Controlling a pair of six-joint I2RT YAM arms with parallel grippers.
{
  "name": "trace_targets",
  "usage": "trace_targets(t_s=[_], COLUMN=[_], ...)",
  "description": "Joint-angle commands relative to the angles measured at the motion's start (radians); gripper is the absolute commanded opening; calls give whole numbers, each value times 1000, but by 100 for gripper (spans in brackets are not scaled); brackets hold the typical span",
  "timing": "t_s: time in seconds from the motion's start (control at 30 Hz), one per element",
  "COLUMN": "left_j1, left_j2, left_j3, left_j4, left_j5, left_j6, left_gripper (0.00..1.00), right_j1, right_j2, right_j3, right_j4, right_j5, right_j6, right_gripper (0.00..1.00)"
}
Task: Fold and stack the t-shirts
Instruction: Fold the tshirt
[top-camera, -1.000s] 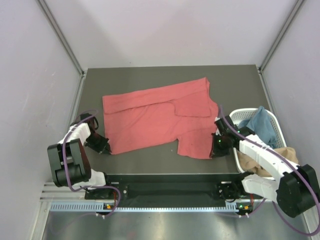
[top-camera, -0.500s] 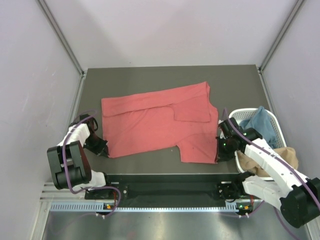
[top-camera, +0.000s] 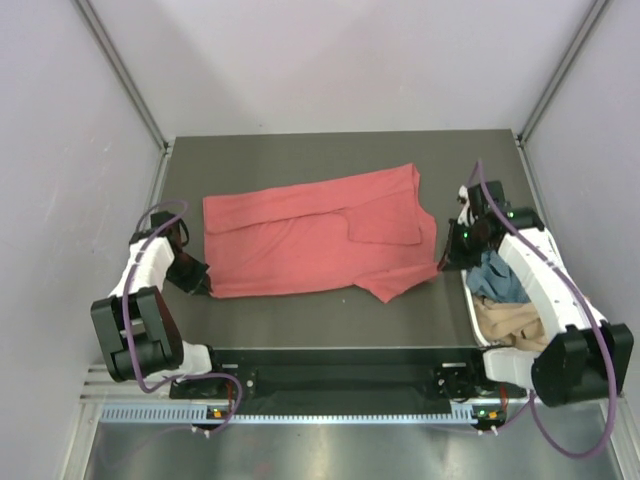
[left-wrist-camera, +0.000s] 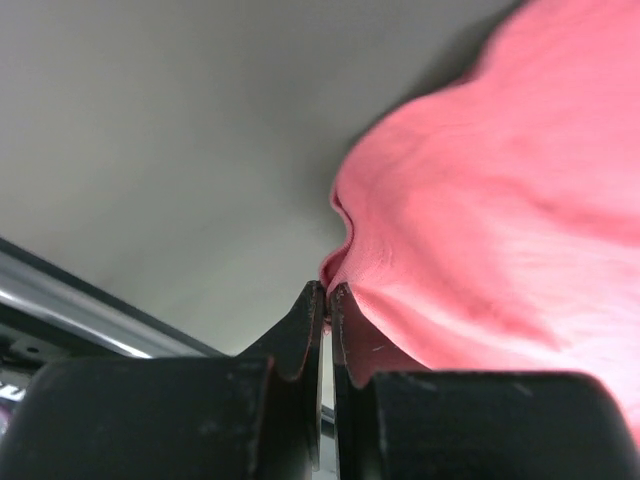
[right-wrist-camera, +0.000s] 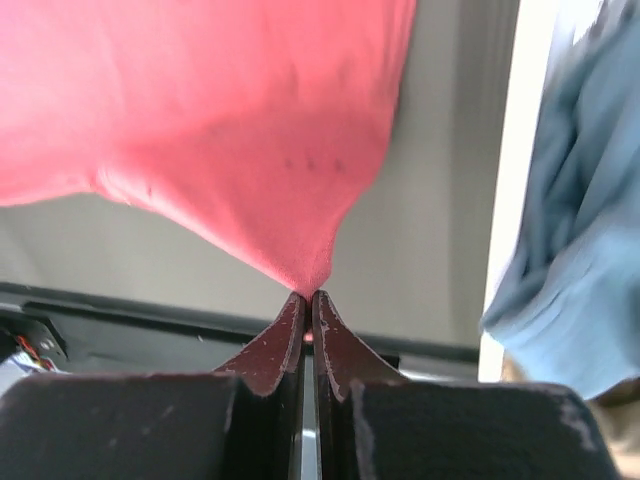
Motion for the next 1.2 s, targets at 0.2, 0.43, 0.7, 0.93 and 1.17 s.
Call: trace_targets(t_s=[0.2,0.43,0.7,0.93,1.17], left_j1=[-1,-26,-24,-27,-32], left_j2=[43,140,266,370,453], left_j3=[193,284,369,466,530], left_j4=[-22,7,14,19,22], left_j5=[-2,-22,-16,38,46], left_j6=[108,127,133,136,137], left_gripper=[0,0,0,0,0], right_j1=[-48,-73,-82,-85,-88], right_j2=[260,415,605,702,798], right_j3=[323,487,688,807,899], right_j4=[64,58,82,104,133], right_j5=[-70,-61,-109,-115,-145], right_j6=[-107,-107,-75,-68,-35], right_gripper=[0,0,0,0,0])
